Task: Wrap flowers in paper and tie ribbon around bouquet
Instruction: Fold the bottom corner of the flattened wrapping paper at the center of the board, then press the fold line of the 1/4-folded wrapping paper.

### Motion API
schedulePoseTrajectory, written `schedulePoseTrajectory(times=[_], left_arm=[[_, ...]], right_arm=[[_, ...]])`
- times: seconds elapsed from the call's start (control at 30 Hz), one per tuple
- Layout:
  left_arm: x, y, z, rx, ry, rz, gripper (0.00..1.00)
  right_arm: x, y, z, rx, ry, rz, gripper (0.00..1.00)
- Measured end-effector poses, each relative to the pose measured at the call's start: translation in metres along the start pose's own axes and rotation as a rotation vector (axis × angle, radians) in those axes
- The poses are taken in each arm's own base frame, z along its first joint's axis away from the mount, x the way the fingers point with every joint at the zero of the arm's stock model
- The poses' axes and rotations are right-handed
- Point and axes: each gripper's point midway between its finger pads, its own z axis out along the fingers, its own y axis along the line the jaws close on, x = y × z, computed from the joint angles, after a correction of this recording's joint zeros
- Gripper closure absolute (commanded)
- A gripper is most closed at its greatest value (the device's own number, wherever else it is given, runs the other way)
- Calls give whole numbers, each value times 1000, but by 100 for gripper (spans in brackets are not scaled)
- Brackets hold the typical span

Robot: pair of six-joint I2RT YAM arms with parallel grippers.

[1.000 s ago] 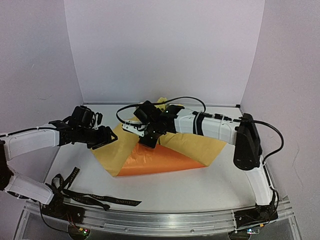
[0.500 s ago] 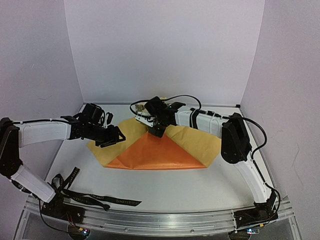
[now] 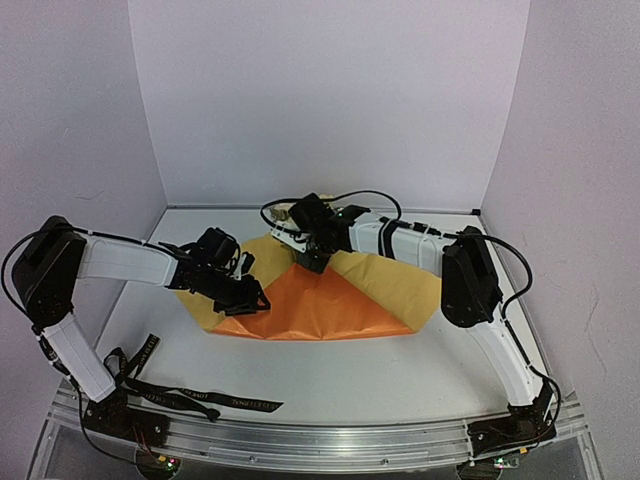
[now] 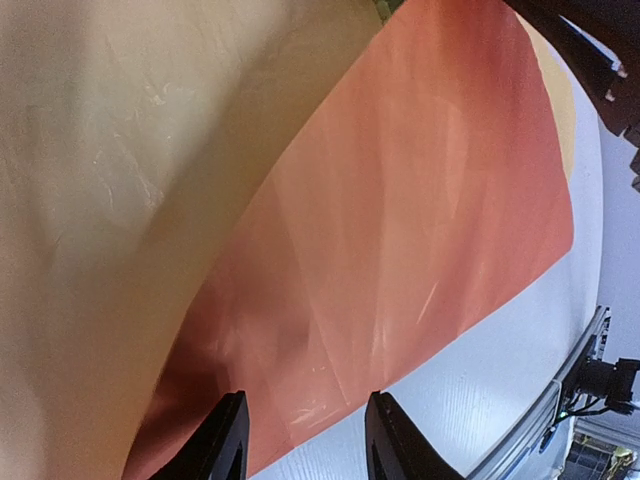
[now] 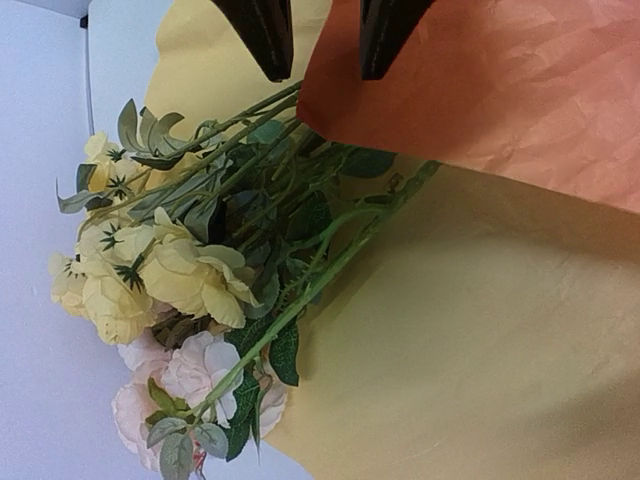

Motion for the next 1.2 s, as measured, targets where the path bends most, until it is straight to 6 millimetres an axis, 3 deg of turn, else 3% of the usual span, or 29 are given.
schedulePoseTrajectory(times=[0.17,0.27,0.37,0.43,0.57,0.63,0.7,0.8,0.97,1.07,1.2], left_arm=[[2,5,10,-7,11,-20,59],[0,3,10,0,2,-18,55],[-2,0,10,9,-8,-16,53],[-2,-5,7,17,-13,-7,53],[5,-25,1,51,-15,34,59],[12,-37,0,73,-8,60,62],[26,-45,-1,93,16,80,66],[51,-47,3,104,75,98,71],[66,-48,8,110,123,108,75],[70,-41,14,90,137,100,80],[75,-23,28,24,155,81,82]], right_arm=[[1,-1,0,8,4,46,35],[18,6,-5,-16,46,86,30],[39,12,-28,-57,96,168,31],[52,14,-56,-93,122,250,34],[62,13,-125,-183,95,478,53],[64,20,-156,-267,68,623,61],[63,35,-173,-375,48,785,71],[67,67,-165,-503,77,984,81],[96,129,-108,-613,261,1245,90],[104,145,-91,-628,310,1345,91],[99,146,-86,-645,283,1425,91]])
